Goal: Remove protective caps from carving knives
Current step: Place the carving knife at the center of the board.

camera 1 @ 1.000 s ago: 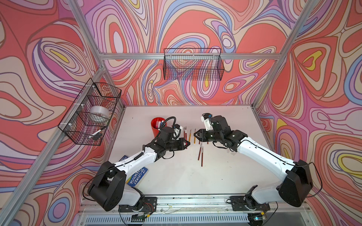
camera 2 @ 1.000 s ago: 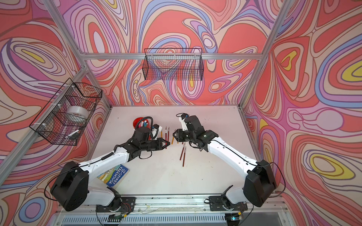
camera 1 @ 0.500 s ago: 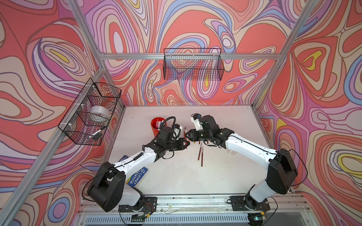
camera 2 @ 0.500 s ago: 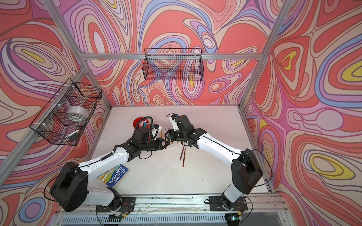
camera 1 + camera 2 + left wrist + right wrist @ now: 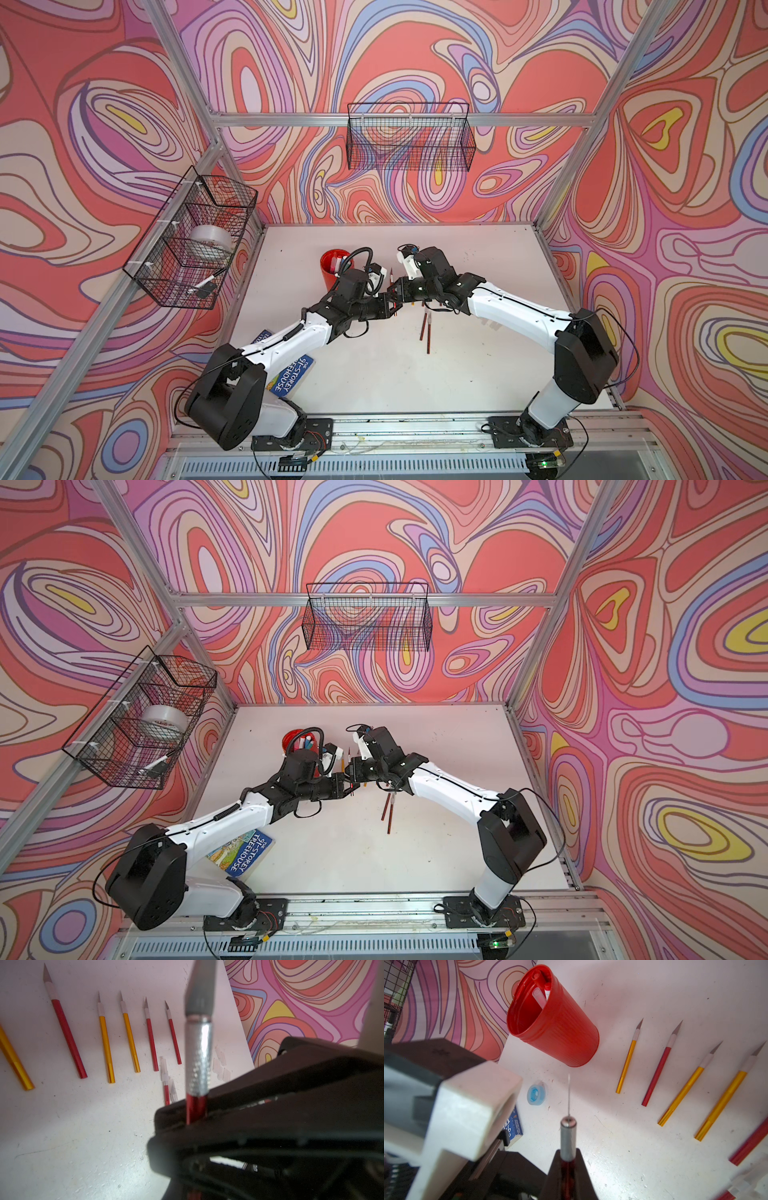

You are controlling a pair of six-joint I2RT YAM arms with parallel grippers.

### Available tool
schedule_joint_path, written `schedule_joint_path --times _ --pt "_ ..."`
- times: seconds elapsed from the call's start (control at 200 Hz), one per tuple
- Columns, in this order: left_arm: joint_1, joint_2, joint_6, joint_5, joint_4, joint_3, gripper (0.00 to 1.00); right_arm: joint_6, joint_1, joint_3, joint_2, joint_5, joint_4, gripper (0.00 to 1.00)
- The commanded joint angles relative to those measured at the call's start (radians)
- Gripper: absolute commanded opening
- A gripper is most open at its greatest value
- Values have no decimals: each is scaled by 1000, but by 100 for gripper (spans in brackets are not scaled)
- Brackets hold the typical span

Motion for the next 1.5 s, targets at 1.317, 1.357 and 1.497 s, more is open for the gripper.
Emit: schedule_joint_path --times 1.317,1.357,1.497 --pt "24 -59 34 -13 -75 -6 100 -75 -276 146 221 434 -382 0" --pt "25 -59 37 -14 -78 -6 100 -74 -279 152 238 433 -380 0" --pt "30 -61 41 -14 -83 -9 100 -71 -291 165 282 438 -374 0"
